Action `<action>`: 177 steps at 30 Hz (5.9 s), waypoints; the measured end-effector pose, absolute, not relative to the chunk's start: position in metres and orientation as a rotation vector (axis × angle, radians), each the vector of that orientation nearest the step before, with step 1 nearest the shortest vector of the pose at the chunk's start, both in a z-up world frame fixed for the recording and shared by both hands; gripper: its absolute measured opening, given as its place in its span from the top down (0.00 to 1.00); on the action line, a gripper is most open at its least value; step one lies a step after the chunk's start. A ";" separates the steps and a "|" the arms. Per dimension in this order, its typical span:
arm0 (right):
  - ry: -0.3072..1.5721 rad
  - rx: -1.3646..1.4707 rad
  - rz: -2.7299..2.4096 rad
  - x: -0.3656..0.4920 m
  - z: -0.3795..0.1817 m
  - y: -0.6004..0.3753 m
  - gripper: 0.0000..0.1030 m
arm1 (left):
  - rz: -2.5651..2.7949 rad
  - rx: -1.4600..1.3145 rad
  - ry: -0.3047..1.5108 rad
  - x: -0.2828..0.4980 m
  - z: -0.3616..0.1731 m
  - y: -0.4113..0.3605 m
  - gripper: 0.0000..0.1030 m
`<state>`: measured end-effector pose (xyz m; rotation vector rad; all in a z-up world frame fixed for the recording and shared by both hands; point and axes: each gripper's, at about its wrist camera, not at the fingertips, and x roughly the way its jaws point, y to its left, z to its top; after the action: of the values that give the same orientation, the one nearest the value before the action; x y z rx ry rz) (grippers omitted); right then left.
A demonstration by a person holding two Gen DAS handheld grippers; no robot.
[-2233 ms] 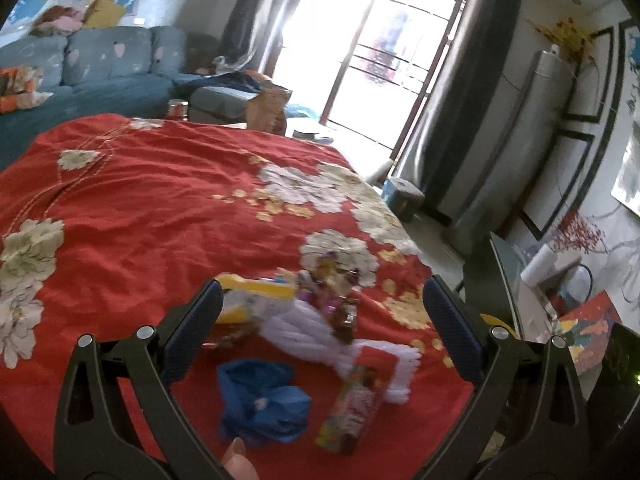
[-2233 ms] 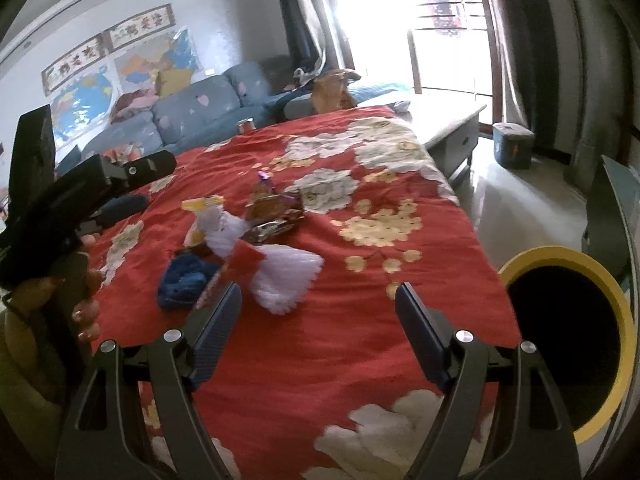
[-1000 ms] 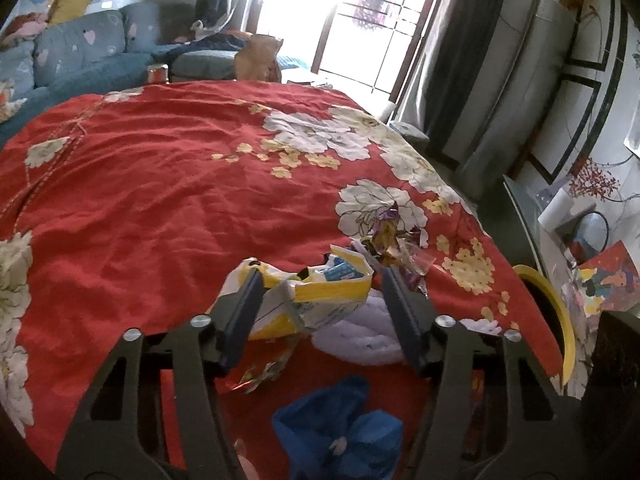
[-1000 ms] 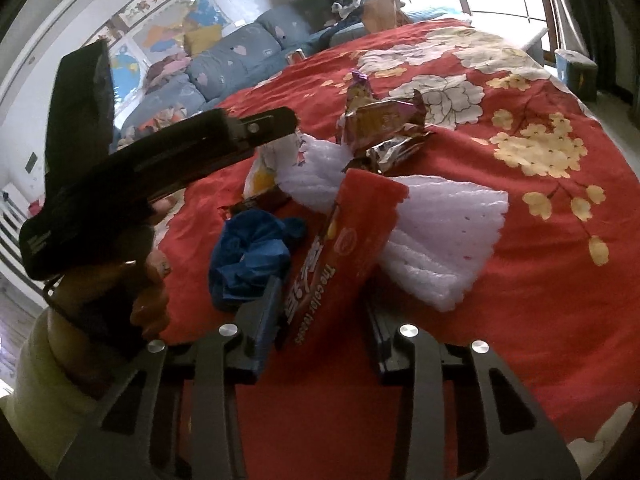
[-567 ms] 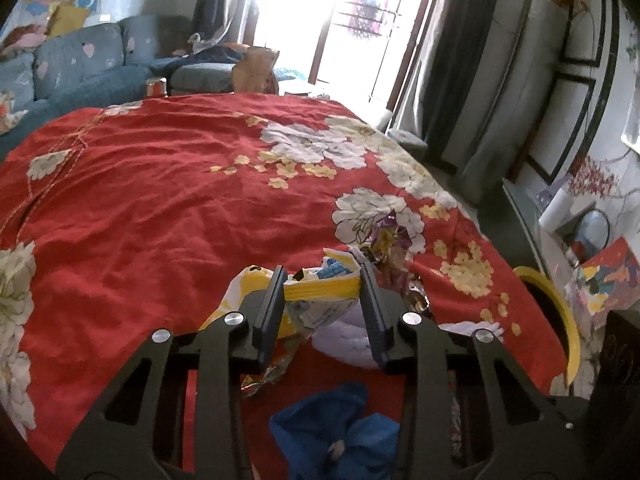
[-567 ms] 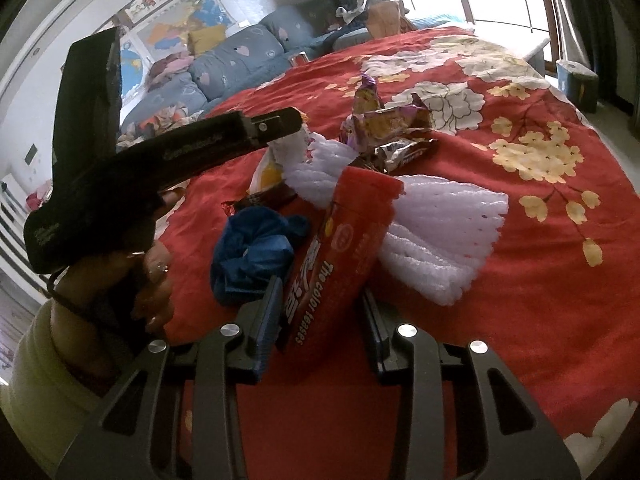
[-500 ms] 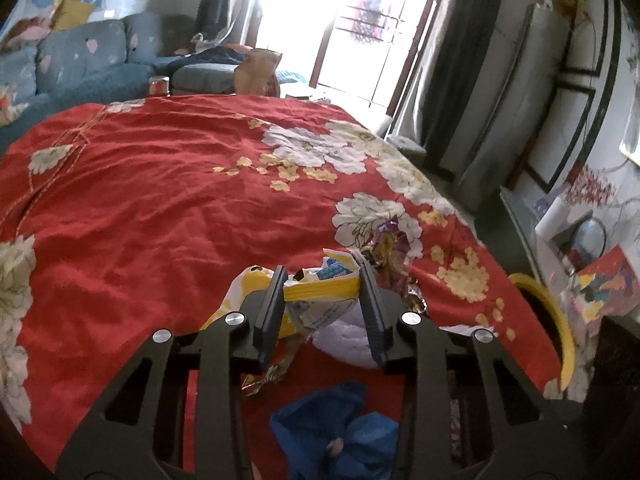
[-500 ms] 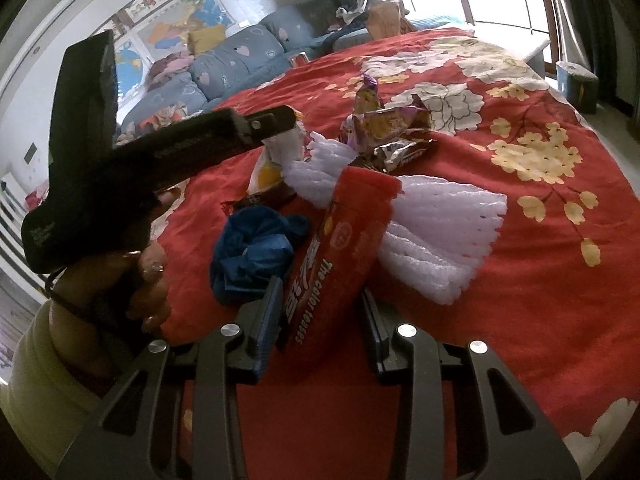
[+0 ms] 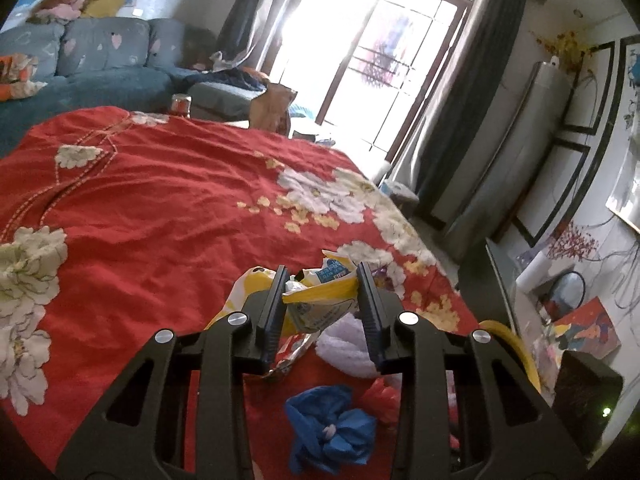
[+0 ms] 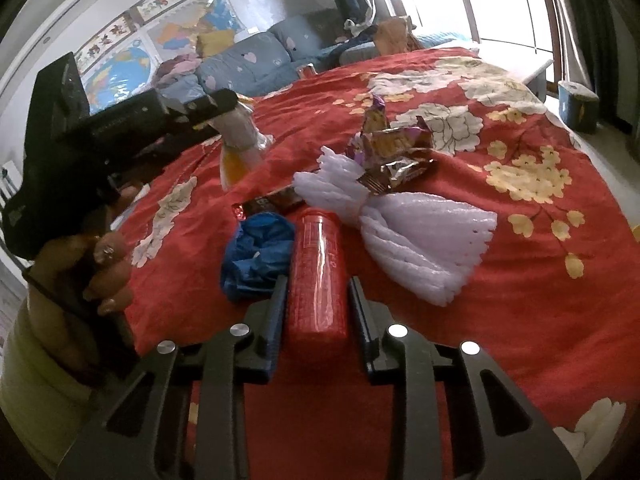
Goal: Collect trash
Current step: 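Carry the red can in the right gripper and yellow wrapper in the left toward the yellow bin, then open the left gripper over the bin while the right opens to drop the red can, then move both tools back over the trash on the bedspread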
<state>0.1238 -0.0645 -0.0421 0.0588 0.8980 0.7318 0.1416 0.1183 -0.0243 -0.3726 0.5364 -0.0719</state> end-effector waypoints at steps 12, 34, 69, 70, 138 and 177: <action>0.825 0.049 0.711 0.114 -0.023 -0.074 0.72 | -0.126 -0.367 0.465 0.123 0.006 0.104 0.74; 0.728 0.132 0.600 0.117 0.007 -0.134 0.72 | -0.256 -0.293 0.464 0.115 0.021 0.042 0.74; 0.670 0.290 0.319 0.135 0.004 -0.272 0.72 | -0.460 -0.165 0.566 0.128 0.003 -0.079 0.74; 0.671 0.293 0.312 0.135 0.004 -0.275 0.72 | -0.465 -0.163 0.569 0.128 0.003 -0.081 0.74; 0.758 0.504 -0.012 0.138 -0.069 -0.441 0.54 | -0.736 -0.102 0.766 0.179 -0.069 -0.240 0.33; 0.669 0.340 0.134 0.130 -0.009 -0.356 0.34 | -0.420 -0.173 0.560 0.146 -0.017 -0.130 0.11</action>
<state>0.1302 -0.3558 -0.0091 0.3400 0.6694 0.1341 0.1463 -0.1302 -0.0171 -0.1726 0.5603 -0.4201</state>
